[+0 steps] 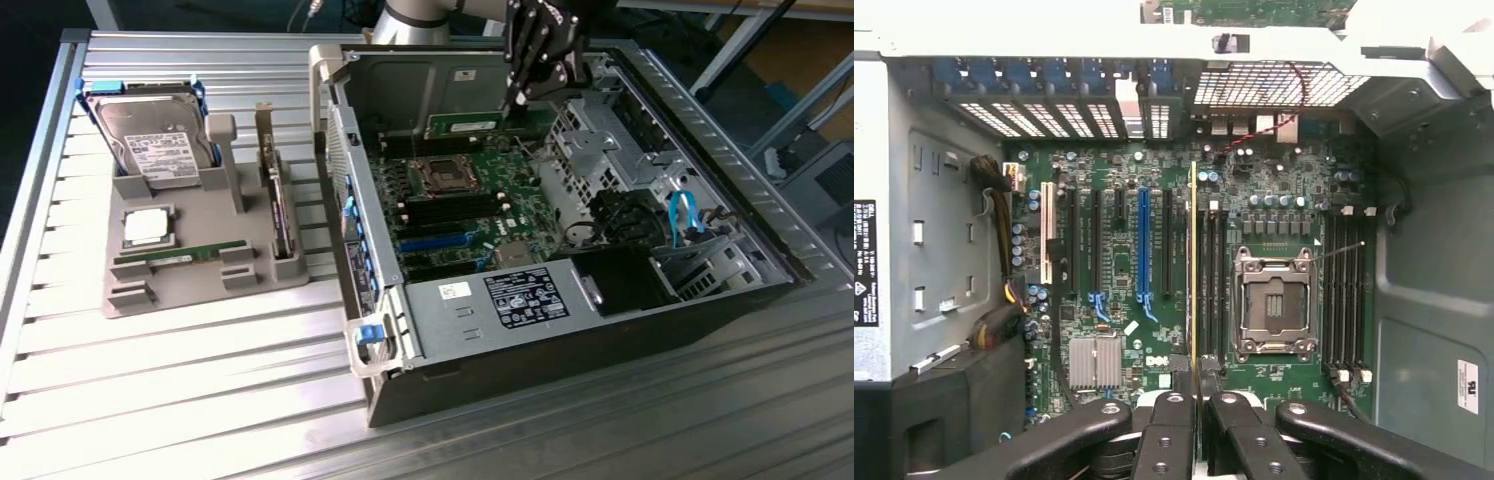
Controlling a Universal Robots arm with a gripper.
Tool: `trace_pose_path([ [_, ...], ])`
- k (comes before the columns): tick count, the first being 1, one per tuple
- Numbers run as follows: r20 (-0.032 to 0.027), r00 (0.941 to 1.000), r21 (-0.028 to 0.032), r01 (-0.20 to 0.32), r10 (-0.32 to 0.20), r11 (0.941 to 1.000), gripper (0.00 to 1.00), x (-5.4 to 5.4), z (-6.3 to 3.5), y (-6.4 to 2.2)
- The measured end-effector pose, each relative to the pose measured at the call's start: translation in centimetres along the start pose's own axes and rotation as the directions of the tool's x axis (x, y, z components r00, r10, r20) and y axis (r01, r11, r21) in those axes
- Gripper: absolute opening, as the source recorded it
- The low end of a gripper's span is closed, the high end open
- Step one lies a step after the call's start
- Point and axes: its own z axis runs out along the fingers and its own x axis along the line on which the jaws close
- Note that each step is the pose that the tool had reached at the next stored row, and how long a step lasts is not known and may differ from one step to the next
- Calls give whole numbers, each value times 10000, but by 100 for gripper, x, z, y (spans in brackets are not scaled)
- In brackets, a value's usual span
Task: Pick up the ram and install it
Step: 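Pick up the ram and move it above insertion slot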
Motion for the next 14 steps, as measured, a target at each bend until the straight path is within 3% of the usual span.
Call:
trace_pose_path([
  [14, 1, 10000, 0, 1, -1, 10000, 13, -38, 43, -3],
])
